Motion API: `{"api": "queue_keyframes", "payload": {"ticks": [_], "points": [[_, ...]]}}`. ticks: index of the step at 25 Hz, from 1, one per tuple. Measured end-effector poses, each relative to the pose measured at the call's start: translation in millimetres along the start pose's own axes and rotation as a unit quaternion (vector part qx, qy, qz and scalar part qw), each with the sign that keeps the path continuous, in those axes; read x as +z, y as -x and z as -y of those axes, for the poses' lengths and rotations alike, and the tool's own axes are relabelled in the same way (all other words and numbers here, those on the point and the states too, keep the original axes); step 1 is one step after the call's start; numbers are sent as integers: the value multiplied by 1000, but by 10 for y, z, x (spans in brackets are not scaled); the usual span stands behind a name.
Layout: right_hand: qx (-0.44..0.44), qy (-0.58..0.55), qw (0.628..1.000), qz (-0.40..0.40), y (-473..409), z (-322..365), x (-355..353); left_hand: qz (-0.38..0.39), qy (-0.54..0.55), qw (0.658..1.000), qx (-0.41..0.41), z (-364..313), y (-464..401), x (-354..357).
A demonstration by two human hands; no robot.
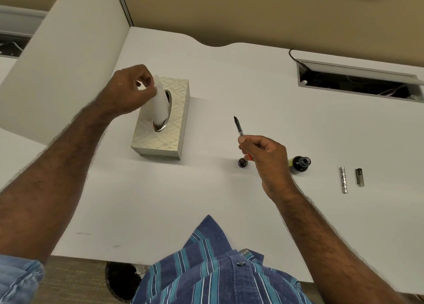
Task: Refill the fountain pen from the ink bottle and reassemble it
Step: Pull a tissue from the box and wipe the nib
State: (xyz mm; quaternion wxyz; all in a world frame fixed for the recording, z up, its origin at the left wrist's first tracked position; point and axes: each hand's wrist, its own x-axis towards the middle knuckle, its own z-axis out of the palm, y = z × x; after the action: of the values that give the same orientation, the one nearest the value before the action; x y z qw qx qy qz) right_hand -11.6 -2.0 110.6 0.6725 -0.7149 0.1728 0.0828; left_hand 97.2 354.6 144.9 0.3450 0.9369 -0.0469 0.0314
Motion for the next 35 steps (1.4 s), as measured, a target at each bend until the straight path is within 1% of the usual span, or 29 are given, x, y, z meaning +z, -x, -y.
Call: {"api": "queue_keyframes", "payload": {"ticks": [3,6,10,14,18,20,22,27,31,32,33,34,35], "points": [[-3,-5,1000,-1,9,17,-6,-63,109,990,-56,-115,-36,-60],[-10,-14,1000,0,36,66,-29,-88,227,966,-83,-309,4,-44],[-22,-24,999,-4,97,142,-117,-56,393,911,-110,-574,104,149],[-32,-40,999,-11,193,211,-289,-22,489,859,-153,-879,235,453],[-41,-52,998,-15,302,261,-509,22,534,824,-188,-1221,384,768],[-48,-52,997,-16,350,273,-629,32,543,814,-204,-1384,442,928],[-57,-50,997,-17,397,285,-749,43,536,818,-205,-1525,486,1099],[-72,-40,996,-25,464,281,-1075,72,520,833,-175,-1982,620,1500],[-76,-35,996,-44,486,260,-1317,94,529,826,-170,-2404,721,1744],[-74,-35,995,-50,489,255,-1371,104,538,819,-171,-2490,739,1789],[-73,-34,995,-53,488,251,-1431,119,559,802,-171,-2580,757,1831],[-76,-32,995,-56,480,247,-1485,135,594,774,-174,-2658,775,1862],[-79,-31,995,-59,467,243,-1531,153,641,731,-180,-2724,791,1889]]}}
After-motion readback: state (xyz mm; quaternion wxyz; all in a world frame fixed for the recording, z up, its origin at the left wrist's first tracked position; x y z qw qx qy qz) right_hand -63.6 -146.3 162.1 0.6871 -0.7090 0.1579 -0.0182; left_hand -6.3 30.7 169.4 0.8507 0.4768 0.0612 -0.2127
